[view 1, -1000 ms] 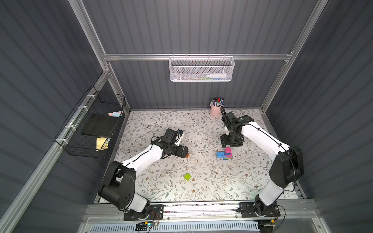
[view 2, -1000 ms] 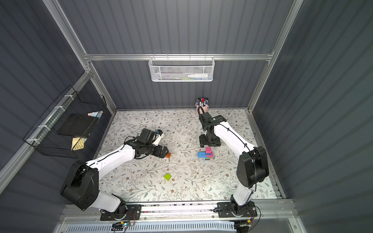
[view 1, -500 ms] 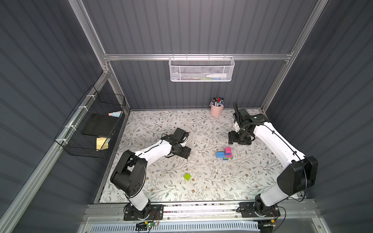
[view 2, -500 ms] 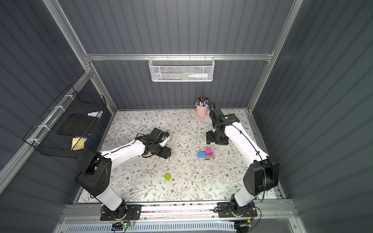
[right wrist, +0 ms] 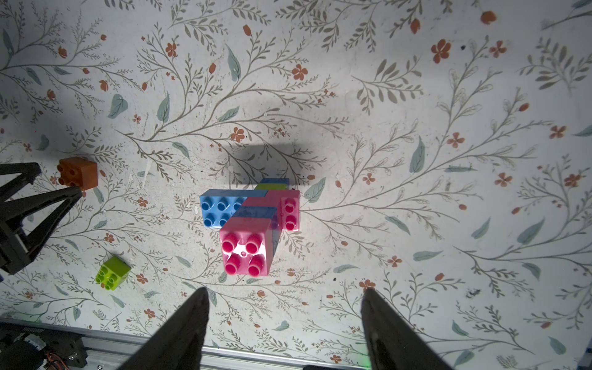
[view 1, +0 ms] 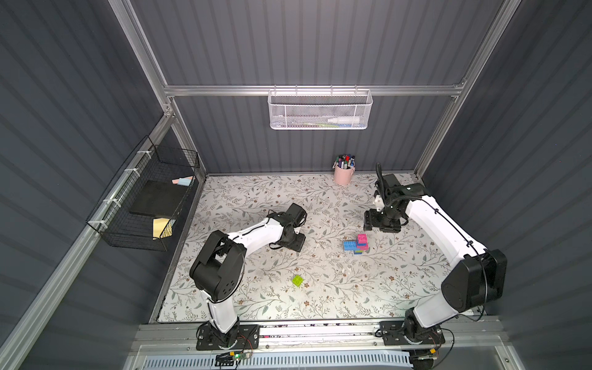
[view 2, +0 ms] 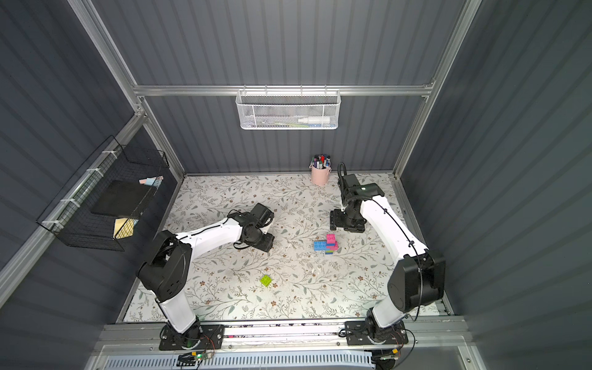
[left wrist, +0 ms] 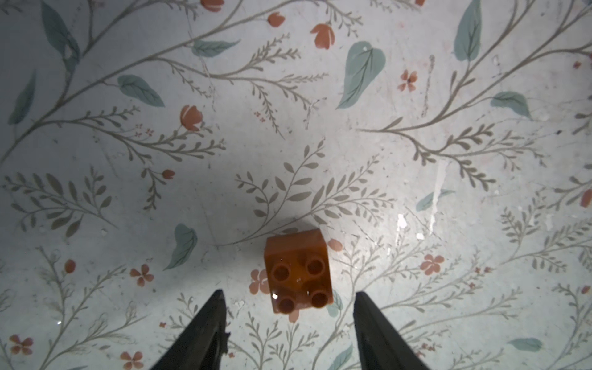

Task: Assemble the number 4 with lego
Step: Assemble the lego brick with the lego brick, then move the lego brick at the center of the board.

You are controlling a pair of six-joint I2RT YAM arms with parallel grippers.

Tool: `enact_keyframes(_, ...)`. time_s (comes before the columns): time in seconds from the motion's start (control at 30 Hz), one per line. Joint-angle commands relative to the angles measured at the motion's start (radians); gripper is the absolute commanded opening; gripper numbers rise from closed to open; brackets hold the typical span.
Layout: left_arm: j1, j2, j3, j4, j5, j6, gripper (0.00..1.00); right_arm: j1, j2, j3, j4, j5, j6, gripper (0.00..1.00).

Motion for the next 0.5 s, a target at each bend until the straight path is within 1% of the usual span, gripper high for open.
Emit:
enact_keyframes(0.0, -0.013, 0.015, 0.023, -0.047, -0.03, -0.055, 0.56, -0.024, -0.026, -0.026, 0.015, -0.04, -0.009, 0.75)
enact_keyframes(0.1, -0.02, 0.021, 0.018, -0.038, -0.034, -0.073, 0.55, -0.048, -0.027, -0.045, 0.026, -0.078, -0.007, 0.76)
enact_keyframes(0.17, -0.022, 0.026, 0.023, -0.036, -0.038, -0.074, 0.55, -0.079, -0.029, -0.076, 0.043, -0.118, 0.022, 0.76)
enact_keyframes(0.23, -0.023, 0.03, 0.028, -0.032, -0.045, -0.074, 0.55, -0.118, -0.035, -0.126, 0.084, -0.207, 0.067, 0.78)
enact_keyframes(0.3, -0.023, 0.039, 0.036, -0.031, -0.047, -0.073, 0.55, -0.142, -0.047, -0.182, 0.151, -0.322, 0.115, 0.79)
enact_keyframes(0.37, -0.023, 0.046, 0.04, -0.033, -0.048, -0.071, 0.55, -0.156, -0.051, -0.225, 0.215, -0.407, 0.15, 0.8)
enact_keyframes(0.4, -0.023, 0.048, 0.04, -0.033, -0.05, -0.07, 0.54, -0.161, -0.049, -0.239, 0.231, -0.446, 0.164, 0.8)
enact_keyframes(0.47, -0.023, 0.048, 0.037, -0.031, -0.051, -0.069, 0.54, -0.162, -0.045, -0.265, 0.266, -0.471, 0.187, 0.8)
